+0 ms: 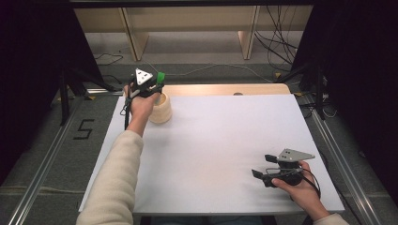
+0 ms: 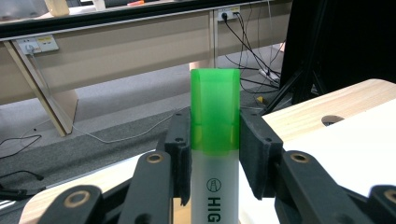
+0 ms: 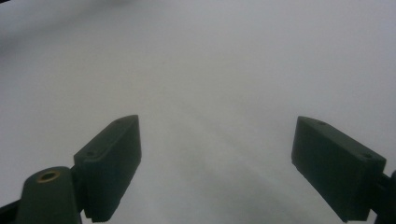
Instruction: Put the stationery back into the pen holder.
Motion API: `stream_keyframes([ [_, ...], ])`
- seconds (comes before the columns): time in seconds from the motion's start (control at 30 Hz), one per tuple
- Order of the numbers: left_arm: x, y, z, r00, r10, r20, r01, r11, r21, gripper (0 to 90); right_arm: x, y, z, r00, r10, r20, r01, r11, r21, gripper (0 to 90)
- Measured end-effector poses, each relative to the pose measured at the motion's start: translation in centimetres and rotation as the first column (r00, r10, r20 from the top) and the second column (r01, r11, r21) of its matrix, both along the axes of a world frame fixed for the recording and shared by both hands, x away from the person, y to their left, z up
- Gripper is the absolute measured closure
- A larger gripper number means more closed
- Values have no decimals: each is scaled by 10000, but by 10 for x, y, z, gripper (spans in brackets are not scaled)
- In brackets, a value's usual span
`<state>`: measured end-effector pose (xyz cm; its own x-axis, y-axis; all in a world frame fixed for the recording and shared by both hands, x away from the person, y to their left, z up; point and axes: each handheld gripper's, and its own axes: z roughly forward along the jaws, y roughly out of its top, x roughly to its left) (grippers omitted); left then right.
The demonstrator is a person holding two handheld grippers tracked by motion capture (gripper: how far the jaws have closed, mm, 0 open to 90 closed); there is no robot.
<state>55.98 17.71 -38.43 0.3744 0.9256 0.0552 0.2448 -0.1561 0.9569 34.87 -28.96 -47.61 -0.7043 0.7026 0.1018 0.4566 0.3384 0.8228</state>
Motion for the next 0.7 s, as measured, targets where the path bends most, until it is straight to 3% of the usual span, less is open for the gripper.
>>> stream_keyframes([
  [0.7, 0, 7, -16, 9997, 15, -223, -16, 10000, -44, 666, 0, 0, 0, 10000, 24, -8, -24, 10000, -3, 169],
])
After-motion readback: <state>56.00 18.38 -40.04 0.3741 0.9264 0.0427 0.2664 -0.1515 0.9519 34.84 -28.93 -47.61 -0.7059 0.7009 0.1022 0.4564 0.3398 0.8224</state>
